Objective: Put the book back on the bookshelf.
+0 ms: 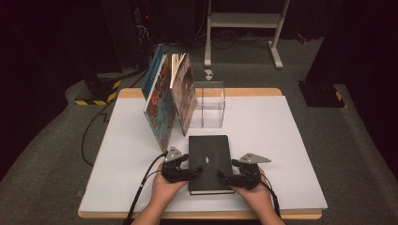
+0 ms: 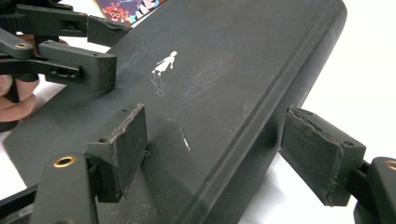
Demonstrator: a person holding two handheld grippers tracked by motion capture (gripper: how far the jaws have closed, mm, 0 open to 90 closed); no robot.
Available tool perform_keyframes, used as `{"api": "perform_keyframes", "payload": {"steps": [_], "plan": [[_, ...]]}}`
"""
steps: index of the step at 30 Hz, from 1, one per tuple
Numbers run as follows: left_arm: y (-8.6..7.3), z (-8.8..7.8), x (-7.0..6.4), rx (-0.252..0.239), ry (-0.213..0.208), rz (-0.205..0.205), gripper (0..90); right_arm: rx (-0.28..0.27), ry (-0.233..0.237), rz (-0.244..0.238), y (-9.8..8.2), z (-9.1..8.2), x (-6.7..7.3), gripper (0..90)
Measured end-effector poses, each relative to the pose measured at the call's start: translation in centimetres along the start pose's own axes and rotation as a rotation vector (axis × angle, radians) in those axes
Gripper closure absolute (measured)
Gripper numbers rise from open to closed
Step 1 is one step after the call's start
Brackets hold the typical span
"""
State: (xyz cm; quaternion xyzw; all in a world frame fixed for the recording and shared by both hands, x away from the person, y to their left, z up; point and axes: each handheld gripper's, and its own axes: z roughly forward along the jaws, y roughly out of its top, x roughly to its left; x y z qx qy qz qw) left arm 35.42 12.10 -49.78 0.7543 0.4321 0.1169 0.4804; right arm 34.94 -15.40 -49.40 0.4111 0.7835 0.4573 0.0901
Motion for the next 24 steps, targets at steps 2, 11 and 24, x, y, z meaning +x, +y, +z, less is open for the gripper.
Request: {"api": "perform_keyframes", "payload": {"steps": [2, 11, 24], "plan": [[0.1, 0.0, -0.1, 0.002, 0.009, -0.003, 22.2, 0.002, 0.01, 0.002, -0.1, -0.1, 0.0, 21.9], [0.8, 0.9, 0.8, 0.011, -0.001, -0.054, 20.1, 0.01, 0.04, 0.0, -0.3, -0.2, -0.3, 21.3], [1.4, 0.9, 0.2, 0.028, 0.015, 0.005, 20.0, 0.01, 0.05, -0.004, -0.4, -0.4, -0.4, 21.5]]}}
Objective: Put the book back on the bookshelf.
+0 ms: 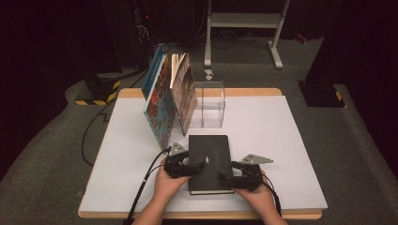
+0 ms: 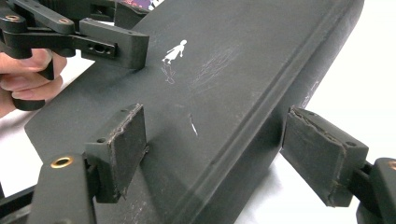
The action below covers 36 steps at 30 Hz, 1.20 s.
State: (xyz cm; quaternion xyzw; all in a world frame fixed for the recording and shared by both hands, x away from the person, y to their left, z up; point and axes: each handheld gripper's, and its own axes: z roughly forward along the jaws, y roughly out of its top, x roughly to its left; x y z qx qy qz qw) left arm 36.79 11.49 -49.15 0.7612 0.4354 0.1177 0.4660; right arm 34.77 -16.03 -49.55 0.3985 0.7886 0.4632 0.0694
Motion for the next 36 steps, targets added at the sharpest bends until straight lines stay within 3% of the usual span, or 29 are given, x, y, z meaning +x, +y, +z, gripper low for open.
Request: {"api": "perform_keyframes", "payload": {"steps": [9, 14, 18, 21, 25, 36], "plan": [[1.1, -1.0, -0.4, -0.037, 0.016, 0.05, 28.3, -0.018, 0.006, 0.006, 0.1, -0.5, 0.0, 21.9], [1.7, -0.6, -0.2, -0.034, -0.013, 0.033, 31.2, -0.021, 0.013, 0.01, 0.1, -0.6, -0.1, 22.0], [1.8, -0.3, 0.5, -0.017, -0.069, 0.004, 32.8, -0.022, 0.014, 0.011, 0.0, -0.6, -0.1, 22.0], [1.7, -0.4, 0.5, -0.024, -0.069, 0.024, 34.1, -0.019, 0.016, 0.012, 0.0, -0.6, -0.2, 22.0], [1.9, -1.0, 0.5, -0.067, -0.087, 0.054, 44.2, -0.026, 0.028, 0.02, 0.0, -0.7, -0.4, 21.7], [1.2, -1.1, 0.7, -0.124, -0.101, 0.118, 47.1, -0.015, 0.022, 0.077, 0.7, 0.1, -1.7, 21.8]]}}
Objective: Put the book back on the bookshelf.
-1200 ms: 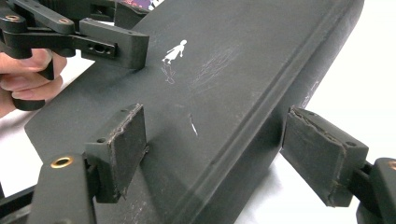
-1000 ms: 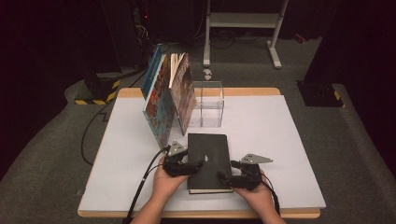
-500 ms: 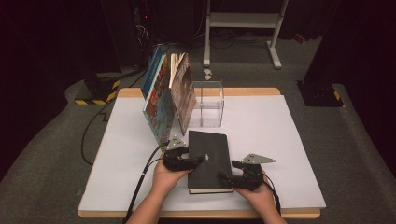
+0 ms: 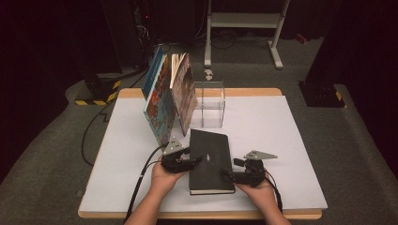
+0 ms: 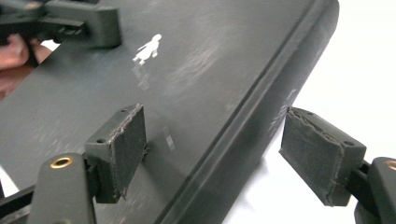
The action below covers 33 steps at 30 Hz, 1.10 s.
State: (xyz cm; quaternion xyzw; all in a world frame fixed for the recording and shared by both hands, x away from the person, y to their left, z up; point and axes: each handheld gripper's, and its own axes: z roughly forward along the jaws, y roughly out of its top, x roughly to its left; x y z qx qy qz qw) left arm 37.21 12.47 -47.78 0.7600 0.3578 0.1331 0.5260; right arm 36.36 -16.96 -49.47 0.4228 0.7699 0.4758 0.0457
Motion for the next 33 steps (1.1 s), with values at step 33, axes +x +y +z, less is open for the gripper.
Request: {"api": "perform_keyframes", "payload": {"steps": [33], "plan": [[0.1, -1.7, -2.4, -0.126, 0.042, 0.22, 52.9, 0.005, 0.053, 0.057, 0.7, 0.3, -0.6, 11.3]]}}
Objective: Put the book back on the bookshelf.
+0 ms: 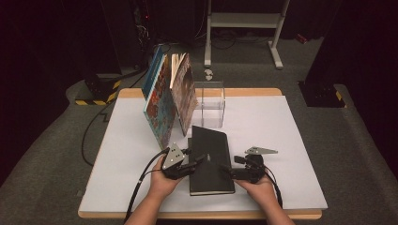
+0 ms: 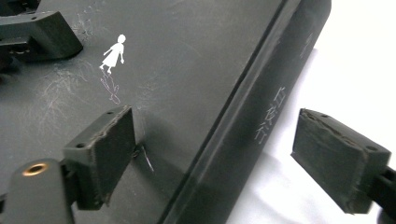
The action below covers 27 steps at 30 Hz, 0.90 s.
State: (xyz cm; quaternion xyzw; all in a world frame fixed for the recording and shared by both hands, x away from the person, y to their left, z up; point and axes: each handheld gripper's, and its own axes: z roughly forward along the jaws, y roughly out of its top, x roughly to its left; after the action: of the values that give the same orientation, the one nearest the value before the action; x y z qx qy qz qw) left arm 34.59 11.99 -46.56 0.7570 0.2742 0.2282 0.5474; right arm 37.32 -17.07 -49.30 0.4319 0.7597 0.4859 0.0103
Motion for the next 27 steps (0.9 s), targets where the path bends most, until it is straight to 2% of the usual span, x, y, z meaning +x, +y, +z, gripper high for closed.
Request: {"api": "perform_keyframes", "payload": {"steps": [5, 13, 27], "plan": [[0.1, -0.5, -0.6, -0.029, 0.012, 0.046, 52.9, -0.001, 0.045, 0.018, 0.0, 0.1, 0.1, 8.4], [-0.1, -0.9, -1.2, -0.075, 0.018, 0.085, 52.9, -0.004, 0.116, 0.048, -0.2, 0.3, -0.1, 7.0], [-0.3, -1.4, -1.8, -0.128, 0.023, 0.146, 52.9, -0.008, 0.164, 0.062, -0.1, 0.2, -0.4, 6.3]]}}
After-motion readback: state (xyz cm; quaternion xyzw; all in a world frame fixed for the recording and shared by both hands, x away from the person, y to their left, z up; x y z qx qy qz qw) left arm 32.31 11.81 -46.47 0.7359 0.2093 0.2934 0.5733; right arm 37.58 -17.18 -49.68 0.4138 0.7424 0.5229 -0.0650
